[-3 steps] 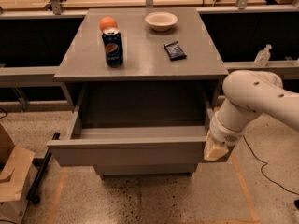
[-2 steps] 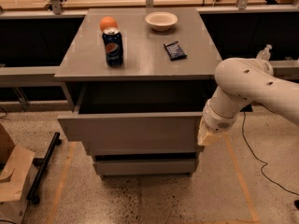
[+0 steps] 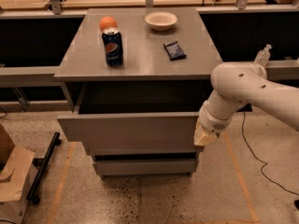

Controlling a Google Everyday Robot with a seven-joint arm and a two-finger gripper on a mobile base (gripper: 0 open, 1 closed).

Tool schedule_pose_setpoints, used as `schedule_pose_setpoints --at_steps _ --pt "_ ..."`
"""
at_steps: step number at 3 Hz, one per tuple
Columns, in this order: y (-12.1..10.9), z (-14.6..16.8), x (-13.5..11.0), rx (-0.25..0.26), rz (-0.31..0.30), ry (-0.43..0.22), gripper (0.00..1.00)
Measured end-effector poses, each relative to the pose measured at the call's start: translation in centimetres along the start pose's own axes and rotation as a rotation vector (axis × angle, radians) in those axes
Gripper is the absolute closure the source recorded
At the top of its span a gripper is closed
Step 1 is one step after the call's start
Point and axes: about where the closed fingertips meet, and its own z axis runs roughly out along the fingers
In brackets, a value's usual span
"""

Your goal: Close top drawer

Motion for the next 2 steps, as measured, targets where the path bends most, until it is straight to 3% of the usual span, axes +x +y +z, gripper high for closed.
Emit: schedule_pose_setpoints --at_steps 1,2 --pt "-3.9 2.0 0.9 0.074 -0.007 -0.051 1.0" --pt "-7.1 4.0 2.1 0.105 -0.018 -0.091 1.0"
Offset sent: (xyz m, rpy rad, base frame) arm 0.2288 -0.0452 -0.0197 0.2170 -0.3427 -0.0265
